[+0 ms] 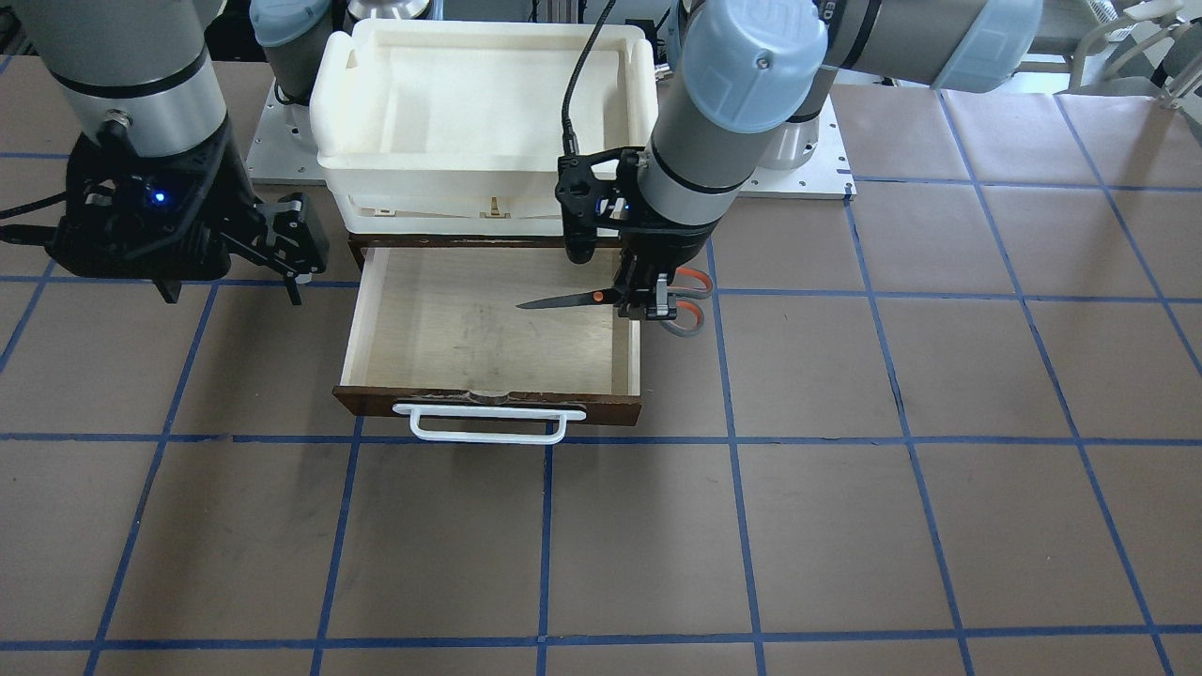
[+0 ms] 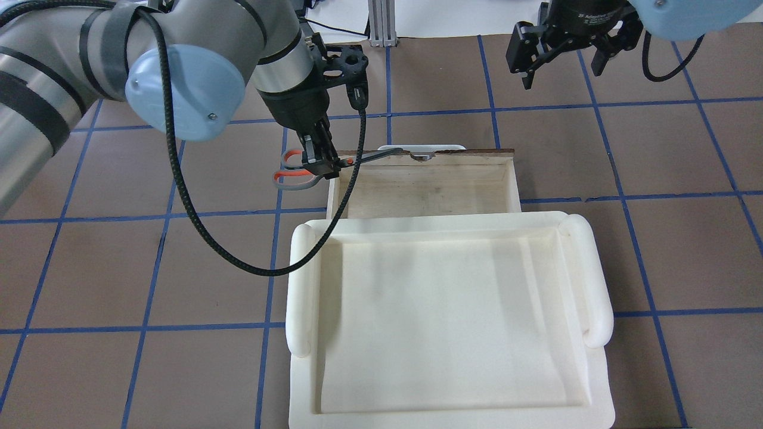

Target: Place scissors in drawer with both arms

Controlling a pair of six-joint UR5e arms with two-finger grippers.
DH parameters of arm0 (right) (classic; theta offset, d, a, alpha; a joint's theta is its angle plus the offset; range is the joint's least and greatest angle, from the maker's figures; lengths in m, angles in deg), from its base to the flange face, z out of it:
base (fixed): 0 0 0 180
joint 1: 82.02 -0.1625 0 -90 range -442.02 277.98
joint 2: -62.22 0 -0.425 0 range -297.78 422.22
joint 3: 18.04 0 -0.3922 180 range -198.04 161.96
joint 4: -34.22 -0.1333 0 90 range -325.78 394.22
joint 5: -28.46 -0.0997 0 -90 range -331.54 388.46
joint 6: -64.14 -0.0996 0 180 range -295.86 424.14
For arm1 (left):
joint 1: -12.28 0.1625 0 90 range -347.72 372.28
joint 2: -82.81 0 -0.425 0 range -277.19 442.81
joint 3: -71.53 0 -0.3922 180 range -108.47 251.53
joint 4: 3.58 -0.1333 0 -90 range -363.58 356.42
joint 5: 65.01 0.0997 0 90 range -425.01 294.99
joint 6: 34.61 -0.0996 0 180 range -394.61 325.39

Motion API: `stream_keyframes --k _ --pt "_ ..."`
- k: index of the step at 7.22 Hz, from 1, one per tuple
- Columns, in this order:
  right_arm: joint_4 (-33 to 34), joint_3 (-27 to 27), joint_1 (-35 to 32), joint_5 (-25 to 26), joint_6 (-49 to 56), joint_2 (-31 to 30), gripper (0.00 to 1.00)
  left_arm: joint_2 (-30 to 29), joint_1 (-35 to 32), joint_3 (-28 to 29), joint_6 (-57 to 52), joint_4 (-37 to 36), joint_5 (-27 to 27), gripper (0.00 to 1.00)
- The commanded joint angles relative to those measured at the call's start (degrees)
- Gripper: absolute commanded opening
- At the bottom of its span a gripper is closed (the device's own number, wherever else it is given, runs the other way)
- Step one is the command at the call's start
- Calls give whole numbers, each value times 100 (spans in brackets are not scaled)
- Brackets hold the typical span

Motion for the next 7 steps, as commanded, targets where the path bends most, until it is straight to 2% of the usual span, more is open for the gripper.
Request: stream_keyframes --k 1,3,7 --pt "-38 184 176 -214 131 -77 100 -400 -439 218 312 42 -76 0" --pt "-99 211 185 -223 105 -130 100 -612 -817 271 603 -11 -94 0" --pt "-99 220 203 -223 96 -121 100 -911 -941 280 621 -265 -103 0"
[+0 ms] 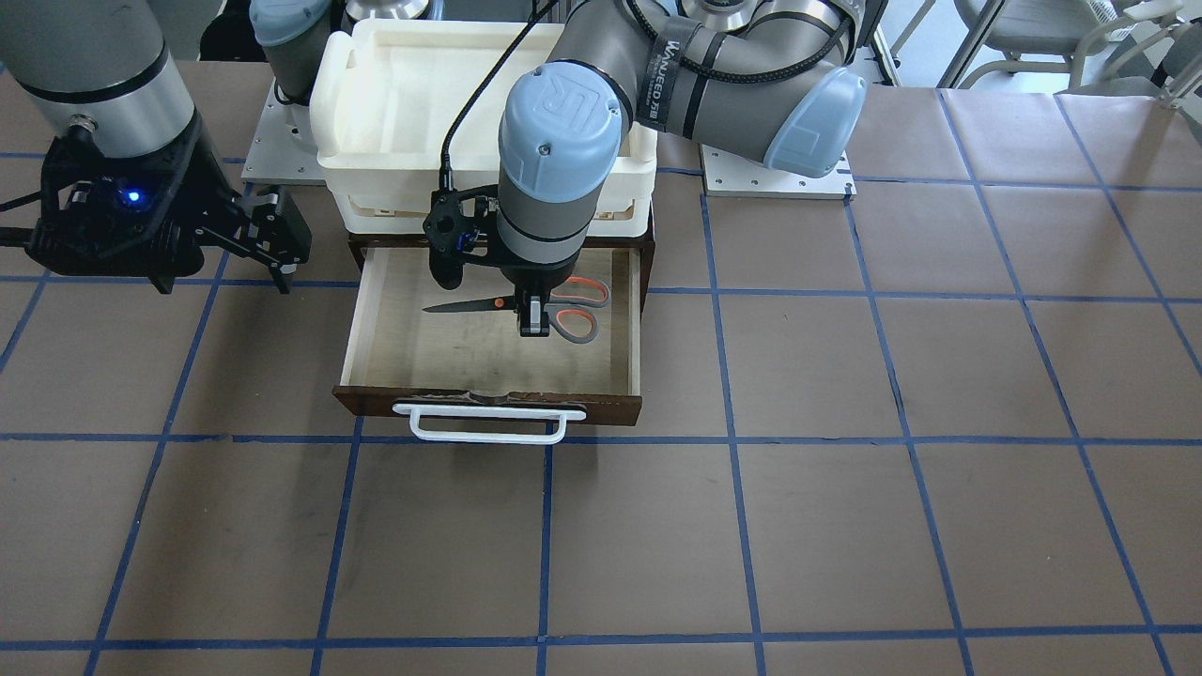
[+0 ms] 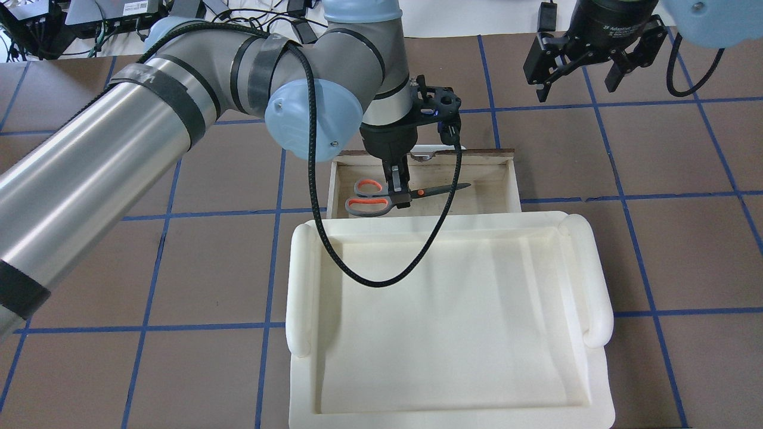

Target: Place scissors in drawer with both arms

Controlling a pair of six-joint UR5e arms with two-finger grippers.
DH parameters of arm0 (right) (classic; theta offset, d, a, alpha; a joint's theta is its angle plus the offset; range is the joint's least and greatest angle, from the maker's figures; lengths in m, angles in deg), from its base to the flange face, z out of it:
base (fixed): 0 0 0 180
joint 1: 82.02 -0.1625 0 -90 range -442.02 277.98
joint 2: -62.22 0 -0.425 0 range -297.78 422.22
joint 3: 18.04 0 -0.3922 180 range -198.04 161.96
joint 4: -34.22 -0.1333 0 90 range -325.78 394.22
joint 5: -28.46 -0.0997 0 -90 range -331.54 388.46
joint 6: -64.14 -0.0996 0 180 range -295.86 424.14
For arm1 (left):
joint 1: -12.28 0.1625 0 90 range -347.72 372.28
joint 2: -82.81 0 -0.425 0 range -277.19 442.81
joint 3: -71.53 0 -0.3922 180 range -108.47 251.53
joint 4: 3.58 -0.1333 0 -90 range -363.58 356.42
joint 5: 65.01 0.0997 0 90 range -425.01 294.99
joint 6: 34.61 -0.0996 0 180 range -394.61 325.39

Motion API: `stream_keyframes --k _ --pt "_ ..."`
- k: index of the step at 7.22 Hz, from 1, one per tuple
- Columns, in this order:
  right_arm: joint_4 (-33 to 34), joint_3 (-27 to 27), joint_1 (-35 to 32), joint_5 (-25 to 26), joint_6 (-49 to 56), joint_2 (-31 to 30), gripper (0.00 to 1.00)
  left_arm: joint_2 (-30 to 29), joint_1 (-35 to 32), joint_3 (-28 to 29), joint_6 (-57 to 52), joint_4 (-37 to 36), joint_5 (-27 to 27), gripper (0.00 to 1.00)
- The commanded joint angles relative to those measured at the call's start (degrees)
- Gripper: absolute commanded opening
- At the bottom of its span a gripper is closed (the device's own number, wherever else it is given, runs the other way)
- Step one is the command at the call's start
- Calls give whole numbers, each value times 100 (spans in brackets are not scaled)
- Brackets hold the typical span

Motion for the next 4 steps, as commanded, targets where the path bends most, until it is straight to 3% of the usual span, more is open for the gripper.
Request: stream_keyframes --k 1,4 --pt "-1 4 4 -6 -13 0 100 -161 -55 -5 -2 -115 -1 0" --pt "8 12 4 -15 -163 0 100 -214 -196 -48 41 -106 -1 0"
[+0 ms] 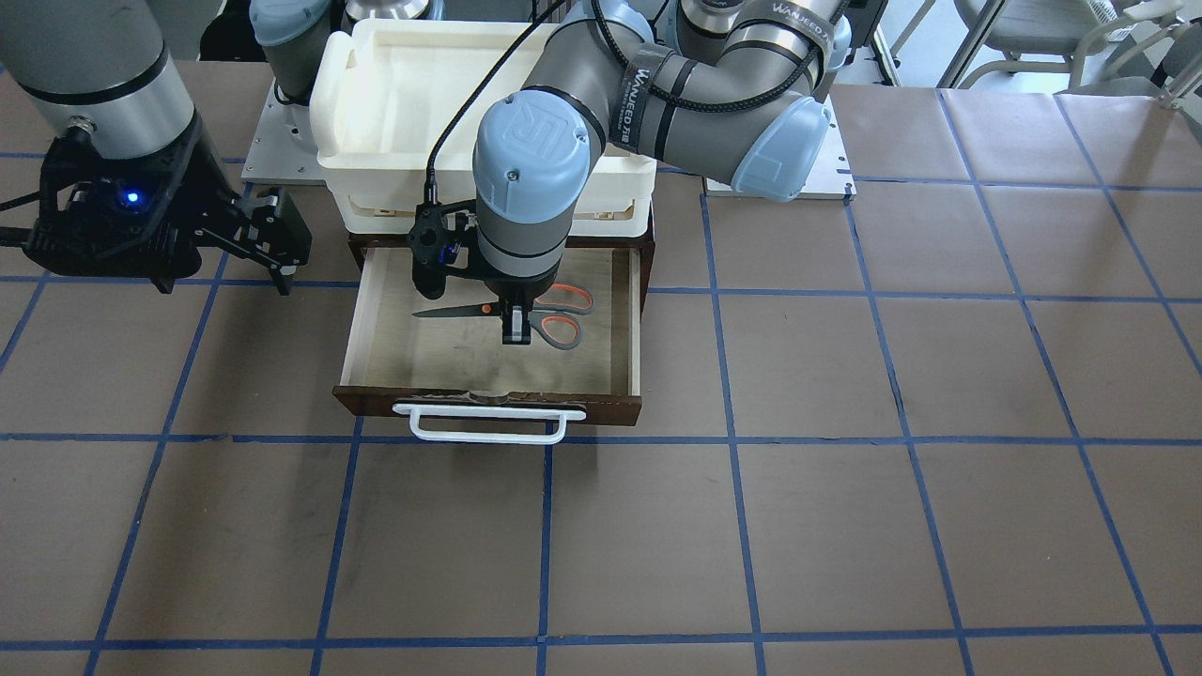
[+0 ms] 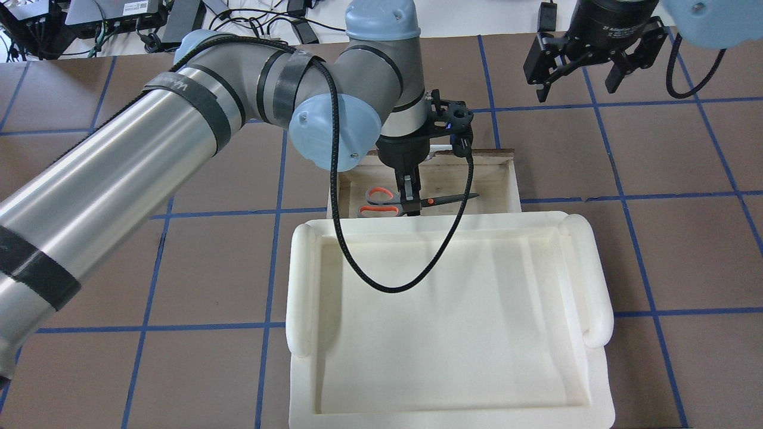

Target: Place scissors in drawer with both arms

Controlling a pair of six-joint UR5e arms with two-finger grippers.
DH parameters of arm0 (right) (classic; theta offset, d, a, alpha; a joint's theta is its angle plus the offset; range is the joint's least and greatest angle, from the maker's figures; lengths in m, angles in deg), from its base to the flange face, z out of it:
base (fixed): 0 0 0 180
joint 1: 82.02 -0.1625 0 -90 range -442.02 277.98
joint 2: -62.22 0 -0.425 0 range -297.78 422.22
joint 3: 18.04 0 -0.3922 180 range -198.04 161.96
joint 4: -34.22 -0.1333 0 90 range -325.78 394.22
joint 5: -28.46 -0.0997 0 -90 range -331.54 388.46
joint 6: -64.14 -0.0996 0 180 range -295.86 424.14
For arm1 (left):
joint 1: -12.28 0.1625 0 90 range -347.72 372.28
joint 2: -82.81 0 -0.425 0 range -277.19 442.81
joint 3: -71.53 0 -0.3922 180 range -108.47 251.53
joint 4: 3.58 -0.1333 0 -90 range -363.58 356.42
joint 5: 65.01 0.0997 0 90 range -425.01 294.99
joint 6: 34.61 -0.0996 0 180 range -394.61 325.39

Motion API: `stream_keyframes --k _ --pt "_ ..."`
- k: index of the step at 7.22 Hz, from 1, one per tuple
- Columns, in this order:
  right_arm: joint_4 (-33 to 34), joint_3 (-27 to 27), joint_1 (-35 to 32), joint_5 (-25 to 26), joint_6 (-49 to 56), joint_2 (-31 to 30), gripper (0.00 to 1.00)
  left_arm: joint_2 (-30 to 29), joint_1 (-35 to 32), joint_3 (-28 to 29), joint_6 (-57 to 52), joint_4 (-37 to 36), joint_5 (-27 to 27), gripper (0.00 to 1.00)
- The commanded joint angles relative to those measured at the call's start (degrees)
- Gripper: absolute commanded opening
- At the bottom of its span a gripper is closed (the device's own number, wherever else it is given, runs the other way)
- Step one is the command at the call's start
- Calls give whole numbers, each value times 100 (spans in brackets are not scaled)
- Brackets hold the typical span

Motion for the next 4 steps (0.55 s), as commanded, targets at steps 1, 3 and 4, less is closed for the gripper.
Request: stream_keyframes --k 1,3,4 --pt "-4 -4 0 -68 -98 0 100 -62 -59 -22 26 -1 -7 0" --pt "-65 5 -17 -68 -169 -9 100 -79 -103 -40 79 7 2 0" --pt "-83 -4 -17 -86 -169 -17 100 -79 -104 -40 122 8 2 1"
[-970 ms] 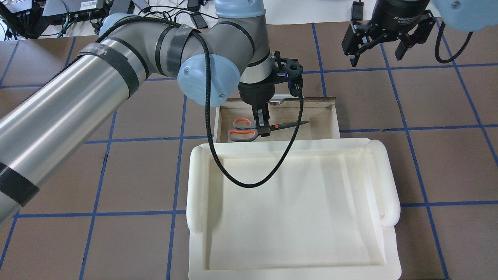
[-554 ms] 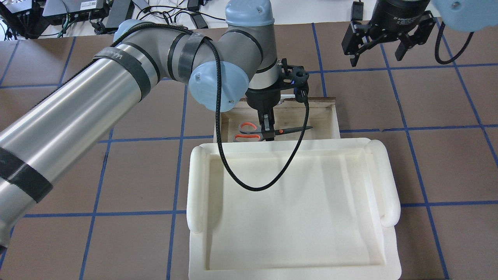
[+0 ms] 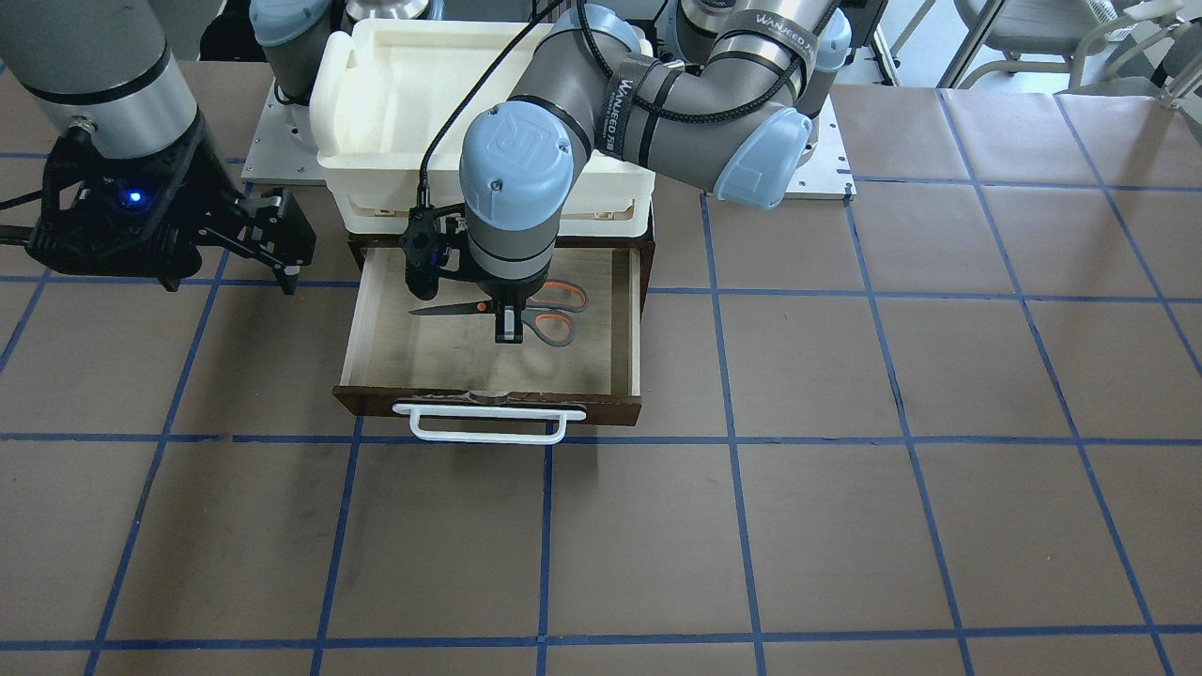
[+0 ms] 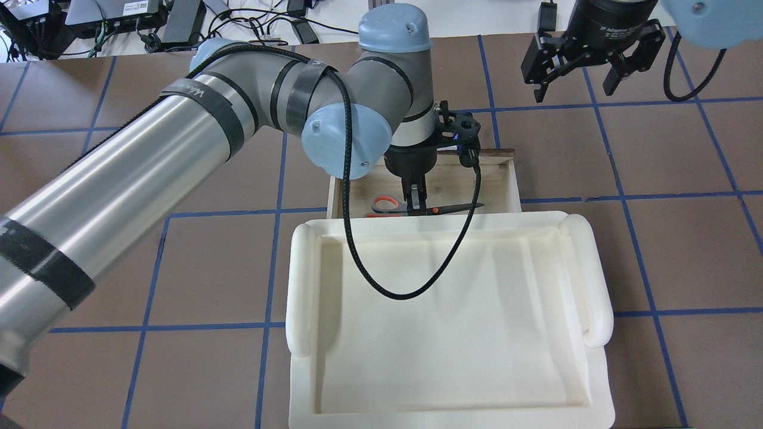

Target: Place scissors in drawer with both arms

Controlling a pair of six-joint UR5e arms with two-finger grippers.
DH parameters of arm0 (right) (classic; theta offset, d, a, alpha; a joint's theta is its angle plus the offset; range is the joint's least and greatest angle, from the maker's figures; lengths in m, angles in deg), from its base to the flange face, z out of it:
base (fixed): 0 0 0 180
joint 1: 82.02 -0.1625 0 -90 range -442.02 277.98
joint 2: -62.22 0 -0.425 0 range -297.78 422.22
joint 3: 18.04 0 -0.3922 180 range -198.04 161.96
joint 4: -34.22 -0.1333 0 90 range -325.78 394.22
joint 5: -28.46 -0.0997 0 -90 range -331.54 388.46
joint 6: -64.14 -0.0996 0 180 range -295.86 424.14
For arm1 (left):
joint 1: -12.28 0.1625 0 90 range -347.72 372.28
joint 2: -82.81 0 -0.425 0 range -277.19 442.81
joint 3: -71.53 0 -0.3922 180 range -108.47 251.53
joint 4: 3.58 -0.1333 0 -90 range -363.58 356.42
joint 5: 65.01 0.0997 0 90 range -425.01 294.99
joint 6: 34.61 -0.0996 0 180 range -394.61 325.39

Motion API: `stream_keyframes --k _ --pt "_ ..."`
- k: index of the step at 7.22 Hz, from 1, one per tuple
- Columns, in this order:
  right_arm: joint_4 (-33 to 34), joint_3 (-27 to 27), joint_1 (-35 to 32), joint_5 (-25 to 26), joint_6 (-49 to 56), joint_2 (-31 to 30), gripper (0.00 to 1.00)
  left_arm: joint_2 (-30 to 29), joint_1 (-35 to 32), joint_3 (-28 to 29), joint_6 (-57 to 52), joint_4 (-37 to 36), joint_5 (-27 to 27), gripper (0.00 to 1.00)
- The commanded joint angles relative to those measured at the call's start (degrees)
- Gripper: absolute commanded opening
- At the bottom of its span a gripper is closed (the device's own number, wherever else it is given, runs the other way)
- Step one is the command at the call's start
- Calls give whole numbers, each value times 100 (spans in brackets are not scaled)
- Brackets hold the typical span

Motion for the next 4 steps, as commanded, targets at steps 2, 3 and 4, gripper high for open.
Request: stream_keyframes --k 2,3,4 --pt "-31 -3 -15 -207 -38 -52 100 10 -20 -3 200 12 -111 77" --pt "-48 -3 -24 -209 -39 -61 100 71 -20 5 201 12 -112 86" --pt "-49 -3 -24 -217 -39 -61 100 159 -29 31 209 20 -112 88"
